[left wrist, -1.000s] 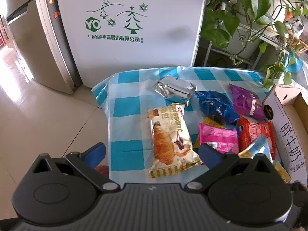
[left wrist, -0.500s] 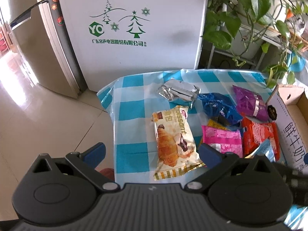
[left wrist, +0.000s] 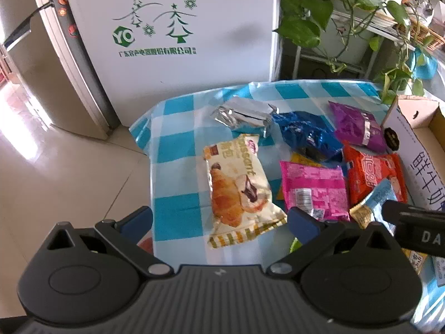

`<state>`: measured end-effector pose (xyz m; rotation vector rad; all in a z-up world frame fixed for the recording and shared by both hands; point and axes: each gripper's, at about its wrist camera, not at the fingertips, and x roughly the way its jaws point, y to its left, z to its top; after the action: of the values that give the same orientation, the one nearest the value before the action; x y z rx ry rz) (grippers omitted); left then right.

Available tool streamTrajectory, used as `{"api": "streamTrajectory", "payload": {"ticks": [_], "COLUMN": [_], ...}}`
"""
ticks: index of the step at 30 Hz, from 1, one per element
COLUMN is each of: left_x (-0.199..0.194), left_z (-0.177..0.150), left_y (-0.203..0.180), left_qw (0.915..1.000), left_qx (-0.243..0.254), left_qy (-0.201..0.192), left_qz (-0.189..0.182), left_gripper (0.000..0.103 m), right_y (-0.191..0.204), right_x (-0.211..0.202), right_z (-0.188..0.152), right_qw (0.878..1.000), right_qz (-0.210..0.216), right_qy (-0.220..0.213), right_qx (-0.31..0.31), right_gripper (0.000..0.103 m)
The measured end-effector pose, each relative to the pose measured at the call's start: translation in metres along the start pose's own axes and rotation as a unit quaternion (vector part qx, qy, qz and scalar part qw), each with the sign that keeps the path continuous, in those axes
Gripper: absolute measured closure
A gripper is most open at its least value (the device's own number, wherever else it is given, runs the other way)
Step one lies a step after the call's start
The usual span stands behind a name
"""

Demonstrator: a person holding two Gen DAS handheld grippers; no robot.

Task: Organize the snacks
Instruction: 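Hover both tools over the snack pile beside the cardboard box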

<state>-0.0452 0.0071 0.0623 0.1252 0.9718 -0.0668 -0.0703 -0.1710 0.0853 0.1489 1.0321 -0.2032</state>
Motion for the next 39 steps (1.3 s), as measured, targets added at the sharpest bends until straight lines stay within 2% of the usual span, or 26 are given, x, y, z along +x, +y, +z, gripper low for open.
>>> {"api": "streamTrajectory", "payload": {"ticks": [11, 39], "left_x": [0.0021, 0.0029], "left_z": [-0.0034, -0.0036], "left_y": [-0.0071, -0.0052], "left_qw": [0.9999, 0.9999], "left_qx": [0.013, 0.010], "left_qy": [0.006, 0.007], "left_qz": [0.000, 0.004], "left_gripper": [0.001, 0.001], "right_y": [0.0076, 0.0075], "right_x": [0.0004, 0.0018], "right_z": [0.0016, -0.0003], "right_qw": [1.000, 1.000], "right_qz": [-0.017, -0.010], "right_qy": [0.006, 0.007], "right_qx": [-0.015, -0.013], "right_gripper": [0.000, 0.000]}}
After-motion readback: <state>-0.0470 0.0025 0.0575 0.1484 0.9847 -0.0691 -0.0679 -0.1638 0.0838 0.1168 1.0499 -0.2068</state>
